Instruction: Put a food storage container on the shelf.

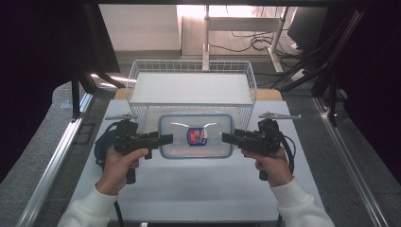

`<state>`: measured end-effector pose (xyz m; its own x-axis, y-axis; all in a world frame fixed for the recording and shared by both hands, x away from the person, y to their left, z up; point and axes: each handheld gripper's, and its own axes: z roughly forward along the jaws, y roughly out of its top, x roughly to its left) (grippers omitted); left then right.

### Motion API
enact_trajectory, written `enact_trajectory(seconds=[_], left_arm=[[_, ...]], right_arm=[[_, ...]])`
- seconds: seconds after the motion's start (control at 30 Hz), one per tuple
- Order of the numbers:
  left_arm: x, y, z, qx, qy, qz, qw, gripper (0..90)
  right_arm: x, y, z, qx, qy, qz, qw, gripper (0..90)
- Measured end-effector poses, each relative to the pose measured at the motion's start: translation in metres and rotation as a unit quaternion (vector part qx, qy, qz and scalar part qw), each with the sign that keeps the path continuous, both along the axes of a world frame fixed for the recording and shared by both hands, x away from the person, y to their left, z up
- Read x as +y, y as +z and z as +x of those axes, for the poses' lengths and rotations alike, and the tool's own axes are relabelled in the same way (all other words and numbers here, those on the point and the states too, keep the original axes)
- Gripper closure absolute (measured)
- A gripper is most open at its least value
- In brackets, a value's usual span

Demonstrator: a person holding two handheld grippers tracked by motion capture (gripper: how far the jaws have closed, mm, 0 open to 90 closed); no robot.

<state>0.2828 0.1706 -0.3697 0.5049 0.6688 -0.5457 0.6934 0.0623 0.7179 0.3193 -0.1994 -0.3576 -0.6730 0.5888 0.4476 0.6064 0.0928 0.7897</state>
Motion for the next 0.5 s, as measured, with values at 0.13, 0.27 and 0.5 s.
enact_trajectory(seconds=[0.13, 0.27, 0.5], left_arm=[[0.001, 0.01, 0.004, -0.009, -0.001, 0.001, 1.0, 43.6], [0.002, 0.023, 0.009, -0.021, -0.002, 0.006, 0.9998, 43.6], [0.002, 0.039, 0.018, -0.031, -0.001, 0.007, 0.9995, 43.7]], right_arm=[[0.001, 0.012, 0.004, -0.013, 0.001, 0.0, 0.9999, 46.4], [0.002, 0.022, 0.007, -0.022, 0.001, 0.001, 0.9998, 46.5], [0.002, 0.037, 0.016, -0.035, 0.002, 0.002, 0.9994, 46.5]])
